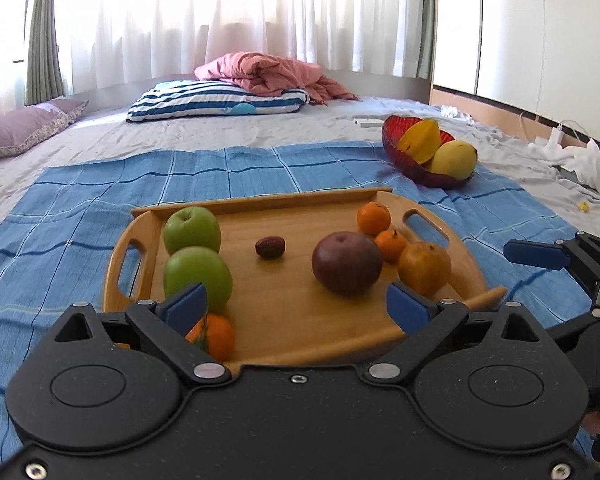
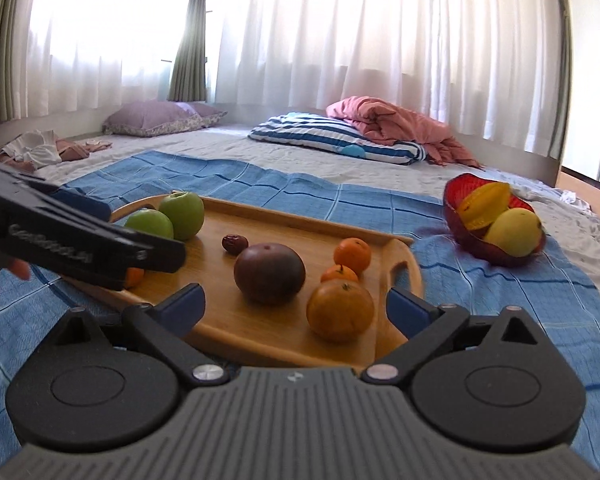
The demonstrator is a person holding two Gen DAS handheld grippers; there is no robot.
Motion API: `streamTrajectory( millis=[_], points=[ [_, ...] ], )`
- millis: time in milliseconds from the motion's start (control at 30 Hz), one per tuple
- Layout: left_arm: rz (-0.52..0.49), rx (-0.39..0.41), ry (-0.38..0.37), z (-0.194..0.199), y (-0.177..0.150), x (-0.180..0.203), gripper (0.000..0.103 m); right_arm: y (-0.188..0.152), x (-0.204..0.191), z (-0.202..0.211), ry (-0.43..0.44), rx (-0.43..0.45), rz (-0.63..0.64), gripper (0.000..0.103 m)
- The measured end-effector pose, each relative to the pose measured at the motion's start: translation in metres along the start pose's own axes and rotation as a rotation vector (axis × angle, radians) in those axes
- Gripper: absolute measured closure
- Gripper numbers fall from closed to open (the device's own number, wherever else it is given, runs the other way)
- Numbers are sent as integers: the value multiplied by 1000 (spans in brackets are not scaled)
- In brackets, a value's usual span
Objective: Organize fruits
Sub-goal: 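Withdraw both tools toward the remaining mandarin and red dates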
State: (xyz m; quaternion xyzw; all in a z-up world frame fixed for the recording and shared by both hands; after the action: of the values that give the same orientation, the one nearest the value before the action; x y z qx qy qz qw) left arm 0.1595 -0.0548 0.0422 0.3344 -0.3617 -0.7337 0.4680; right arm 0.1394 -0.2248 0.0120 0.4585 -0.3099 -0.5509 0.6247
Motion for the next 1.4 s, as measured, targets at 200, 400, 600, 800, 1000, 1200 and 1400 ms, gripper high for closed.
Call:
streamTrajectory(
  millis=[200, 400, 600, 800, 1000, 1200, 1400],
  points=[
    [-2, 25, 0, 16, -21, 11, 4, -22, 5, 16, -46, 34, -20, 0],
    [-10, 36, -13, 25, -44, 27, 2, -43, 15, 26, -110, 59, -60, 0],
    [-32, 20, 16, 22, -66, 41, 2, -54, 26, 18, -130, 23, -121, 0],
    [-40, 4, 24, 18, -80, 47, 2, -63, 19, 11, -154, -5, -76, 0],
    [-50, -3, 24, 16, -84, 50, 2, -65, 16, 8, -162, -18, -58, 0],
    [-28, -17, 21, 11, -89, 50, 2, -65, 18, 9, -159, -17, -77, 0],
    [23, -25, 15, 8, -91, 43, 2, -65, 19, 9, -162, -9, -85, 0]
  ],
)
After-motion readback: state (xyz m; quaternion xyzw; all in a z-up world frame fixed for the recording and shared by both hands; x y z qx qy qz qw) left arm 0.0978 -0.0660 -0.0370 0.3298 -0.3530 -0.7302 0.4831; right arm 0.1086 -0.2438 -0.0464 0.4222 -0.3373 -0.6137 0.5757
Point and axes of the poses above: each gripper's, at about its wrist camera, not at the fingertips, and z roughly against the way its jaws point, x to its right, y to its top, the point moved 4 cm from there along -z, roughly the way its jaws point, and after that the axes turned 12 degrees about -z, right-handed, at the moved point
